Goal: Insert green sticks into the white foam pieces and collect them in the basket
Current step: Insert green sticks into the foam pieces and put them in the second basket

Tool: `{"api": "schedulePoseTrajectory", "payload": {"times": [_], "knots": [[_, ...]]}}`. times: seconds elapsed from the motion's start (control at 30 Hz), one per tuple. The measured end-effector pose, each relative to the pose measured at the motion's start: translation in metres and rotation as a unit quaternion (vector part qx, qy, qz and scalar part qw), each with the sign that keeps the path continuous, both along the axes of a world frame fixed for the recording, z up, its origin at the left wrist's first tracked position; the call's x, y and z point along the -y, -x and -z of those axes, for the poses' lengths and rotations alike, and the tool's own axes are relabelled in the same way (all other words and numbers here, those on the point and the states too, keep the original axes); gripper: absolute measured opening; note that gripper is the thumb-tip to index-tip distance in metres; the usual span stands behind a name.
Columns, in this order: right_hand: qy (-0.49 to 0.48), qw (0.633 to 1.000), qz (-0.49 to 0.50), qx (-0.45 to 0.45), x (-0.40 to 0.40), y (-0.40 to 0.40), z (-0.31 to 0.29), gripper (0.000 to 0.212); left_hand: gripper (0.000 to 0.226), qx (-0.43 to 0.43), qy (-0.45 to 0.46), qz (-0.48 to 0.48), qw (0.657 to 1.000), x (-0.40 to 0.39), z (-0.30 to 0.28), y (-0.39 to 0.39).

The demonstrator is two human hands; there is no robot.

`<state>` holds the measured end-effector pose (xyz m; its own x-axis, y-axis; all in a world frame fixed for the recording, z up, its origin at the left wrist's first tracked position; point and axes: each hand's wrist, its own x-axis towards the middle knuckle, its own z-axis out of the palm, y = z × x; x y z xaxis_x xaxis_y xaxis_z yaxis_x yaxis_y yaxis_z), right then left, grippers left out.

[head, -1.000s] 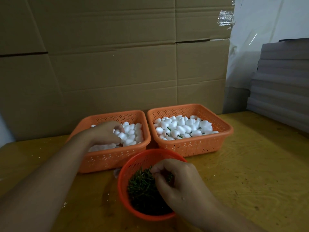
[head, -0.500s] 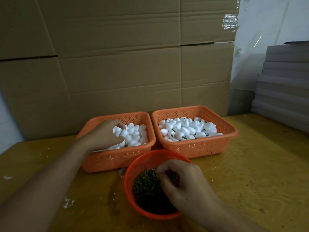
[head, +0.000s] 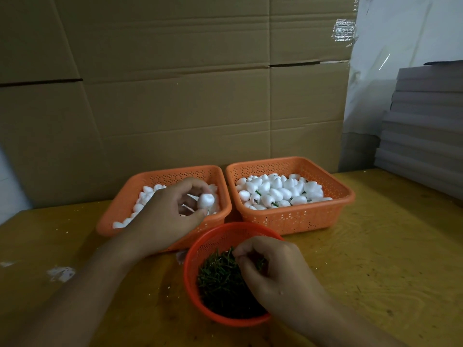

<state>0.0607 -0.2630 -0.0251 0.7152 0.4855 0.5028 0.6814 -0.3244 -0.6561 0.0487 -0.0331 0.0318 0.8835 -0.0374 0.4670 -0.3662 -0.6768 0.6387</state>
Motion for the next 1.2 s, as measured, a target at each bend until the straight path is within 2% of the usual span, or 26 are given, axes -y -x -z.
{"api": "schedulePoseTrajectory", "payload": {"times": [0.13,0.3,0.5,0.6,0.73,0.9,0.97,1.1,1.2], "knots": [[-0.003,1.0,-0.003,-0.003,0.0,0.001,-0.001,0.018,0.029,0.014,0.046,0.03,0.998,0.015,0.005,0.005],[-0.005,1.0,-0.007,-0.002,0.001,0.001,-0.003,0.017,0.038,0.012,0.057,0.037,0.998,0.018,0.007,0.009],[-0.012,1.0,-0.004,0.003,0.001,0.0,-0.003,0.016,0.039,-0.058,0.124,0.048,0.989,0.017,0.009,0.012],[-0.007,1.0,-0.003,0.009,0.0,0.0,-0.002,0.016,0.042,-0.075,0.125,0.057,0.988,0.021,0.009,0.012],[-0.007,1.0,0.001,0.012,0.0,-0.001,-0.003,0.016,0.025,-0.109,0.198,0.055,0.973,0.028,0.005,0.011],[0.007,1.0,0.007,0.006,0.001,-0.001,-0.004,0.017,0.047,-0.183,0.29,0.063,0.937,0.027,-0.001,0.016],[0.033,0.999,0.009,0.01,0.002,-0.002,-0.003,0.02,0.056,-0.222,0.32,0.081,0.917,0.026,-0.002,0.017],[0.154,0.985,0.008,0.074,0.004,-0.005,0.0,0.027,0.068,-0.259,0.371,0.121,0.884,0.024,-0.003,0.017],[0.227,0.97,-0.004,0.086,0.006,-0.006,0.001,0.033,0.049,-0.257,0.404,0.124,0.869,0.023,-0.003,0.015]]}}
